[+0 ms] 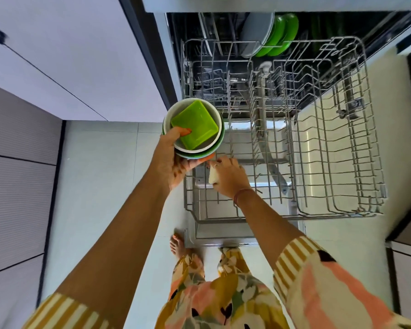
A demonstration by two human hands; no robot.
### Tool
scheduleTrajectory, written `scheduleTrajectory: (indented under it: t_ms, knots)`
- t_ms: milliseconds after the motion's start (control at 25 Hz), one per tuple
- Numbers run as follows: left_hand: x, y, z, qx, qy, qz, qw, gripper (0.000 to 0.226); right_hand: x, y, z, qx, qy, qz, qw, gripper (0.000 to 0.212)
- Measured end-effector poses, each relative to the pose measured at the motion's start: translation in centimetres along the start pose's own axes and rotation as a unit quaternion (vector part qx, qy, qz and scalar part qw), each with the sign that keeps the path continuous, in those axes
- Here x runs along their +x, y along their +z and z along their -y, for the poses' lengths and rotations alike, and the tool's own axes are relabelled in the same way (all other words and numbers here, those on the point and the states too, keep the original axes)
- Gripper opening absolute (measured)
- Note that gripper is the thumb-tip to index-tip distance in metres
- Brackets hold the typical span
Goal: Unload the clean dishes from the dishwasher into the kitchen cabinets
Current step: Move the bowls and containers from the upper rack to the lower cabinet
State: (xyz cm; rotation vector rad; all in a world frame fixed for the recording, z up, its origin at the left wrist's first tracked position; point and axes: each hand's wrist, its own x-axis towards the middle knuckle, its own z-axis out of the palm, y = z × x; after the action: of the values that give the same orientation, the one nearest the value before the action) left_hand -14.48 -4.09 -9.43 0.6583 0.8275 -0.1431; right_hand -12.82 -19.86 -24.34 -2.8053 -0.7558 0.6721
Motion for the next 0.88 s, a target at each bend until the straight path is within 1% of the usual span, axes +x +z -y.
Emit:
scheduleTrajectory:
  t_ms: [40, 80, 120, 160, 200, 280, 320, 360, 400, 440, 480, 520, 560, 600, 680, 760, 800, 880]
  knots:
    - [-0.3, -0.2, -0.1, 0.002, -0.003, 0.002, 1.0, 0.036, -0.2, -0.6, 0.0, 0.052, 0.028, -0.016, 0.998, 0.074]
    - [-0.6, -0.4, -0.1, 0.005, -0.007, 0.005, 1.0, 0.036, -0.6, -1.7, 0.0, 0.13, 0.071, -0.043, 0.988, 0.078]
    - [-1.0, -0.6, -0.2, 0.006, -0.014, 0.008, 1.0, 0.038, -1.1, -3.0, -0.1, 0.227, 0.116, -0.077, 0.964, 0.079]
    - [-1.4, -0.8, -0.3, 0.009, -0.02, 0.013, 1.0, 0.04, -1.9, -4.8, -0.1, 0.326, 0.147, -0.114, 0.927, 0.077]
    - [-1.7, -1.0, -0.4, 0.012, -0.024, 0.02, 0.999, 0.041, -2.8, -6.7, 0.1, 0.406, 0.151, -0.156, 0.888, 0.072]
    - [-2.7, -1.4, -0.6, 0.017, -0.03, 0.033, 0.999, 0.043, -5.3, -10.8, 1.2, 0.507, 0.105, -0.244, 0.82, 0.058]
    - [-3.3, -1.9, -0.6, 0.018, -0.032, 0.038, 0.999, 0.045, -6.8, -13.1, 2.2, 0.538, 0.066, -0.277, 0.793, 0.052]
    - [-3.9, -2.4, -0.7, 0.016, -0.034, 0.046, 0.998, 0.047, -8.1, -15.1, 3.0, 0.561, 0.021, -0.285, 0.777, 0.046]
    - [-4.5, -2.7, -0.9, 0.011, -0.036, 0.057, 0.998, 0.048, -8.9, -16.9, 3.6, 0.568, -0.023, -0.277, 0.774, 0.043]
    - [-5.1, -3.1, -1.3, 0.007, -0.038, 0.064, 0.997, 0.046, -9.4, -18.1, 4.1, 0.551, -0.053, -0.274, 0.786, 0.04]
    - [-5.4, -3.4, -1.4, 0.01, -0.043, 0.062, 0.997, 0.043, -9.6, -18.7, 4.7, 0.515, -0.062, -0.287, 0.806, 0.035]
    - [-5.6, -3.4, -1.3, 0.025, -0.047, 0.053, 0.997, 0.04, -9.2, -18.3, 5.2, 0.473, -0.048, -0.312, 0.823, 0.027]
    - [-5.8, -3.1, -1.0, 0.047, -0.047, 0.042, 0.997, 0.037, -8.6, -17.2, 5.8, 0.44, -0.014, -0.334, 0.833, 0.02]
    - [-5.6, -2.9, -0.2, 0.064, -0.046, 0.021, 0.997, 0.037, -7.8, -15.4, 6.1, 0.433, 0.038, -0.343, 0.833, 0.017]
    - [-3.8, -2.4, 2.2, 0.068, -0.051, -0.003, 0.996, 0.042, -5.8, -11.4, 5.2, 0.46, 0.141, -0.322, 0.815, 0.015]
    - [-1.7, -2.2, 3.9, 0.06, -0.045, -0.009, 0.997, 0.046, -4.2, -8.4, 2.9, 0.458, 0.177, -0.304, 0.816, 0.017]
    - [-0.9, -2.2, 4.4, 0.078, -0.051, -0.011, 0.996, 0.047, -3.9, -6.8, 1.5, 0.447, 0.197, -0.295, 0.821, 0.018]
    - [0.1, -2.5, 5.1, 0.071, -0.06, -0.005, 0.996, 0.046, -4.4, -3.7, 0.0, 0.409, 0.2, -0.266, 0.85, 0.017]
